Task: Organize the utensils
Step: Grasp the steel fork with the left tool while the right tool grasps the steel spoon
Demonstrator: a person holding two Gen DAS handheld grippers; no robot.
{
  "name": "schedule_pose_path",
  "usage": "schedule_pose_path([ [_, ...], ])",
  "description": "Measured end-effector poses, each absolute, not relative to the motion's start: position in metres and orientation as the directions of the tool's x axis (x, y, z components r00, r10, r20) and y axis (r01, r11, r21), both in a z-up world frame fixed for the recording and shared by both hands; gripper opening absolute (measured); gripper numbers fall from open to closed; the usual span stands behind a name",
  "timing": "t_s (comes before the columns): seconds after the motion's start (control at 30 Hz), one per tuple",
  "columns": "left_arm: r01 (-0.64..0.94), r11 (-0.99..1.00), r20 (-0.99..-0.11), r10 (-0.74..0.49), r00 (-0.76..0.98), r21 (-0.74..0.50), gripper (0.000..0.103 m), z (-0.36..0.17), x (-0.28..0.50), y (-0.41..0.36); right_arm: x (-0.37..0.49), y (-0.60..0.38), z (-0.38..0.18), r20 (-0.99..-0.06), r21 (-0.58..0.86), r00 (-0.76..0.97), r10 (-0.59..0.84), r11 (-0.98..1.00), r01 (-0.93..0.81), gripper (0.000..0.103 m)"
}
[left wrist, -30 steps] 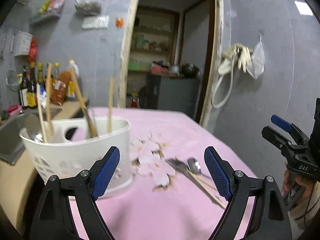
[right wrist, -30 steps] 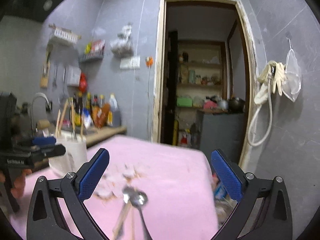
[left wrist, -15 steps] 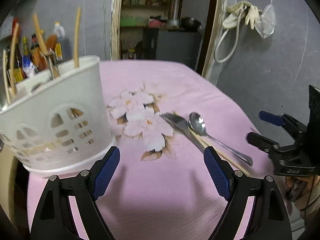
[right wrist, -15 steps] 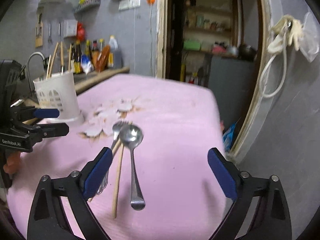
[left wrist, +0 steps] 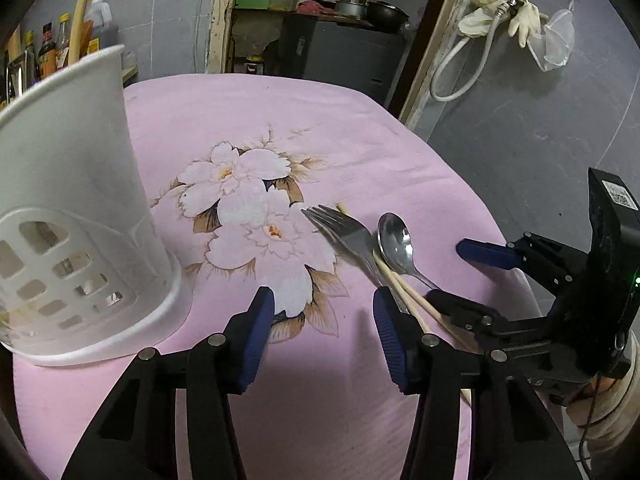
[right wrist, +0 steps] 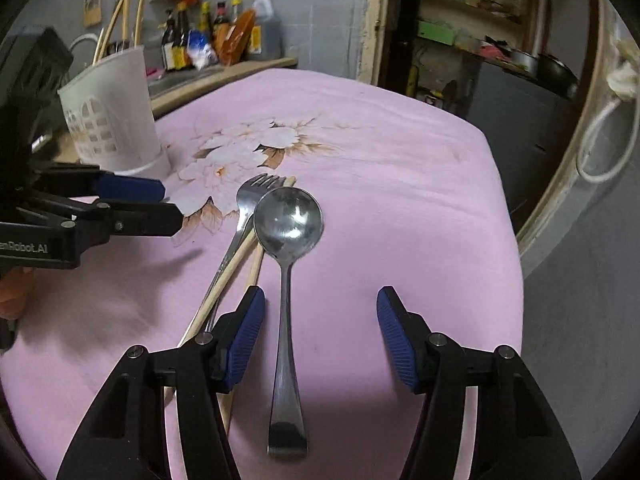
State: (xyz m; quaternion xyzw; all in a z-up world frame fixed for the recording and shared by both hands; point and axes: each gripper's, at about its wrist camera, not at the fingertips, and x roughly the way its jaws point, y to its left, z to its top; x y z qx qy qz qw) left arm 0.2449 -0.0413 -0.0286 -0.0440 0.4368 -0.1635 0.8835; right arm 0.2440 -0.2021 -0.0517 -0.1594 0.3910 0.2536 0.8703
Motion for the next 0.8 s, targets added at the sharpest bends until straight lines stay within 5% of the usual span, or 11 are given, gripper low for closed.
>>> schedule_pose_path([
  [0.4,0.229,0.935,-0.748,-0.353,0.562,-0.27,0.046,-0.029,0.251,-0.037,0.274,-0.174,-0.056,-0.78,-0.115,0.538,0.321,0.77,-0.627,0.057],
  [0.47,0.232,0.93,-0.745,-0.367,0.557,-0.284,0.045,-0.028,0.253,-0.038,0.276,-0.173,-0.056,-0.779,-0.113,0.535,0.327,0.767,-0.632,0.052],
  [0.5,0.234,0.927,-0.743,-0.374,0.555,-0.292,0.045,-0.029,0.256,-0.039,0.277,-0.173,-0.056,-0.78,-0.104,0.528,0.336,0.762,-0.639,0.041],
  [0.8,0.235,0.902,-0.735,-0.432,0.523,-0.363,0.037,-0.031,0.275,-0.043,0.271,-0.193,-0.05,-0.756,-0.096,0.561,0.337,0.791,-0.605,0.039],
])
